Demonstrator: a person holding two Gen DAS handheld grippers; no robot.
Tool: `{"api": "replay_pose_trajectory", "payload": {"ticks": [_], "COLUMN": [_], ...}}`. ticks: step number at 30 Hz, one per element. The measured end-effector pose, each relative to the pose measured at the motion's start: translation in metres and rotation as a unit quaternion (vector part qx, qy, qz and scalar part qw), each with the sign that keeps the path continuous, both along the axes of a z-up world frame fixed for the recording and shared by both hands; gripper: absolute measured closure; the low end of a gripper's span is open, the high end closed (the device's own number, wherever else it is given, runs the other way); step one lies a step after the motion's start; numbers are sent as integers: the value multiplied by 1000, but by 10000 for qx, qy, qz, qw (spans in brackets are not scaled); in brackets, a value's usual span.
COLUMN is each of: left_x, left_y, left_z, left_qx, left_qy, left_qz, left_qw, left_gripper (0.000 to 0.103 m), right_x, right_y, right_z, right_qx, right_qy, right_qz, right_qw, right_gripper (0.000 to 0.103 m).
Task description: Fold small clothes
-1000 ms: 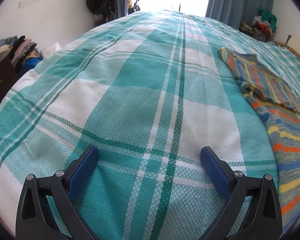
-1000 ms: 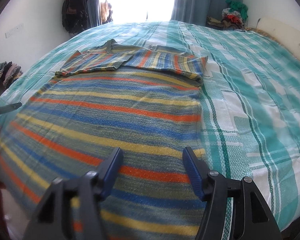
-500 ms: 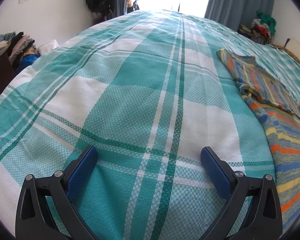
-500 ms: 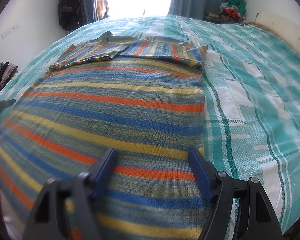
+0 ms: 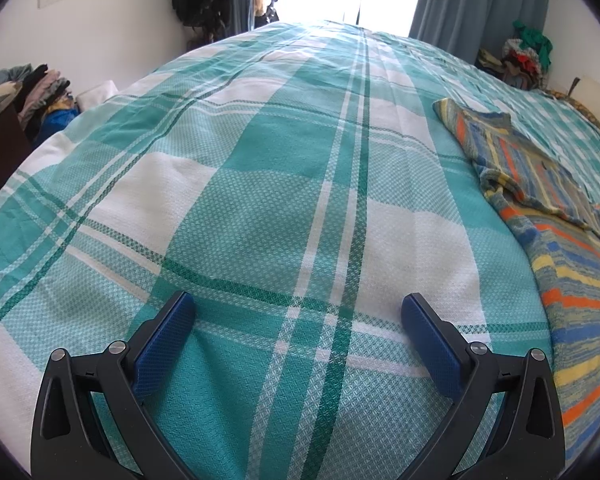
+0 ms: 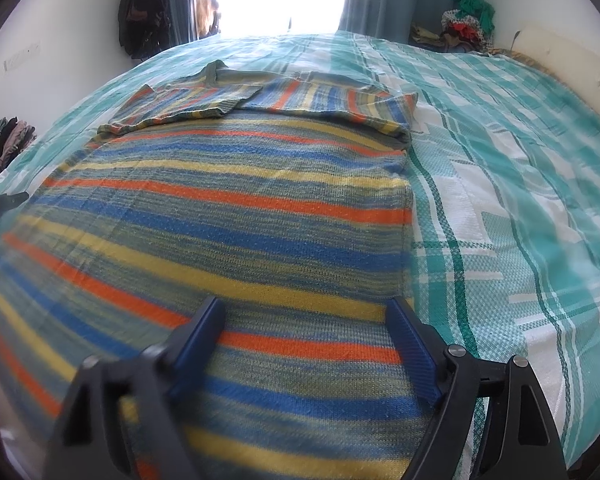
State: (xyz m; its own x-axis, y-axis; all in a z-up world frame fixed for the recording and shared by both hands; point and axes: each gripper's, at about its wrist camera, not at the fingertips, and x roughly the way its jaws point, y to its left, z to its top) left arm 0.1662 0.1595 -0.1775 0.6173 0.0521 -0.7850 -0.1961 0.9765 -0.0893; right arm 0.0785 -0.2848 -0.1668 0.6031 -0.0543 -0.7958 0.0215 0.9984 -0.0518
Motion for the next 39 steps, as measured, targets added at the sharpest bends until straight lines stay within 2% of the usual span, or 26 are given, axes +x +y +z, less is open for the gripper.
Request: {"api": "replay_pose_trajectory", "payload": {"ticks": [39], "left_x": [-1], "left_y": [0], "left_z": [0], "left_qx": [10], "left_qy": [-2], "left_qz": [9], "left_qw": [10000], "left_gripper": [0], "right_x": [-3], "right_y": [2], "right_z": [-2], "right_qx": [-117], "right_qy": [-153], "right_qz": [46], "right_qw": [9998], "right_gripper": [17]}}
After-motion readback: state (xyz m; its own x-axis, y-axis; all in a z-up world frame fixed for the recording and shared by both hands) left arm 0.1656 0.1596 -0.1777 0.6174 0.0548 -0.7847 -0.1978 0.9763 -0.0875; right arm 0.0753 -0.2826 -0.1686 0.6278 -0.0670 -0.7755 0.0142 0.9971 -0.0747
